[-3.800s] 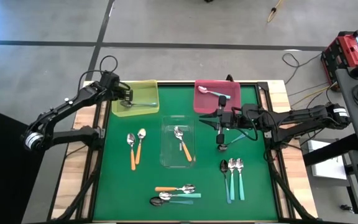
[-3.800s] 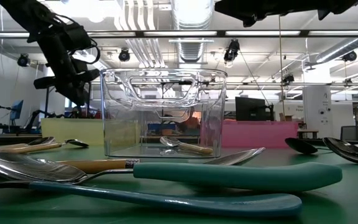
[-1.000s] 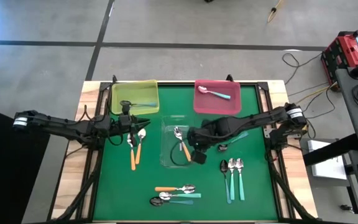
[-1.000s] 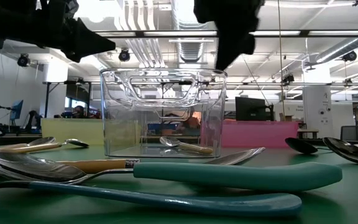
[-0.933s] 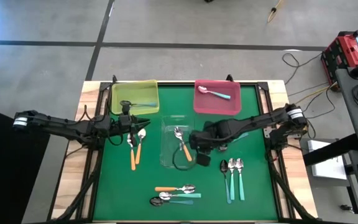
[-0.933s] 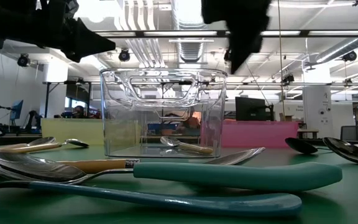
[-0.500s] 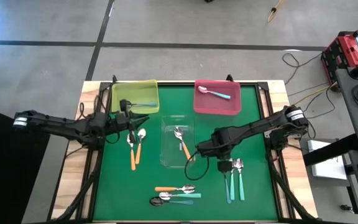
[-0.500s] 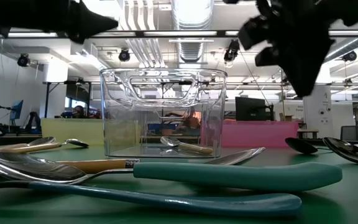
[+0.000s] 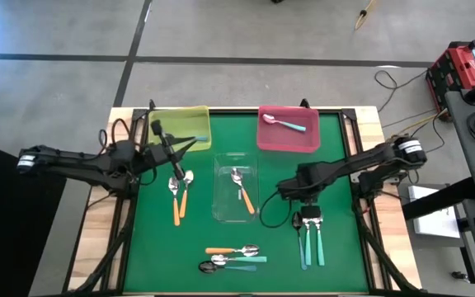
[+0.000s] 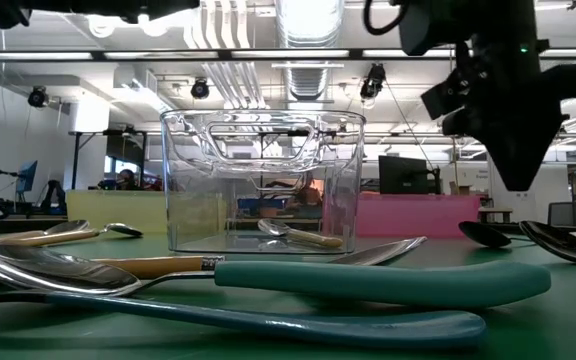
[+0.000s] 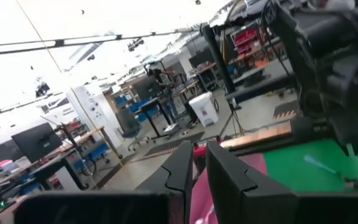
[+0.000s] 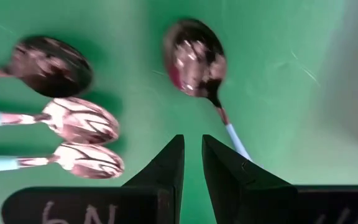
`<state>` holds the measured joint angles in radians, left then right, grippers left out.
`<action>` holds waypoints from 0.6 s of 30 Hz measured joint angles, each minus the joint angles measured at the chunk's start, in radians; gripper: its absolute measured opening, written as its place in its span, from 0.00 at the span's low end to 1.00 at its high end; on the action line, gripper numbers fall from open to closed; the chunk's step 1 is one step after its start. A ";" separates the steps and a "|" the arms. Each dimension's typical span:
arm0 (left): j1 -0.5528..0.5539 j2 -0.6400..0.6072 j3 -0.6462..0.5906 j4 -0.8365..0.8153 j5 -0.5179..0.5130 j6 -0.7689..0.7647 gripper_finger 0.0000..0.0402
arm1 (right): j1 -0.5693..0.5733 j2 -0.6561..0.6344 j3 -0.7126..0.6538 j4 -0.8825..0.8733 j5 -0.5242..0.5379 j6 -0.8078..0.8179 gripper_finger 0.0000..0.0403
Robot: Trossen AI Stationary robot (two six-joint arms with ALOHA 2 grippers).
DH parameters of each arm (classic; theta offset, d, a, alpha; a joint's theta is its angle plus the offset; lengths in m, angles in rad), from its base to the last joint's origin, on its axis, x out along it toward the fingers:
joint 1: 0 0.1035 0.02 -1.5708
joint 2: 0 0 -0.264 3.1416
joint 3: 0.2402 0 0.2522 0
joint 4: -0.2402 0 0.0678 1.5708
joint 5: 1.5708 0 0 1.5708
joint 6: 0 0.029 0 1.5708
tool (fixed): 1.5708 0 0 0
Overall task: Sort silverware by color (type)
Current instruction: Put the middle right blue spoon into the yellow bin
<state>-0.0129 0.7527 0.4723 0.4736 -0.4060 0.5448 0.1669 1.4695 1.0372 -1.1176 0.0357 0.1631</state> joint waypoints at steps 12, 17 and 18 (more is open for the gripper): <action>0.051 0.061 0.004 0.008 -0.004 0.008 0.07 | -0.006 -0.144 -0.144 0.031 0.106 -0.004 0.12; 0.057 0.064 0.004 0.008 -0.005 0.023 0.07 | -0.006 -0.140 -0.161 0.049 0.123 -0.007 0.16; 0.057 0.064 0.004 0.008 -0.005 0.023 0.07 | -0.006 -0.135 -0.164 0.063 0.123 -0.007 0.18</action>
<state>0.0444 0.8169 0.4763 0.4820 -0.4110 0.5674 0.1608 1.3346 0.8728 -1.0544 0.1585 0.1562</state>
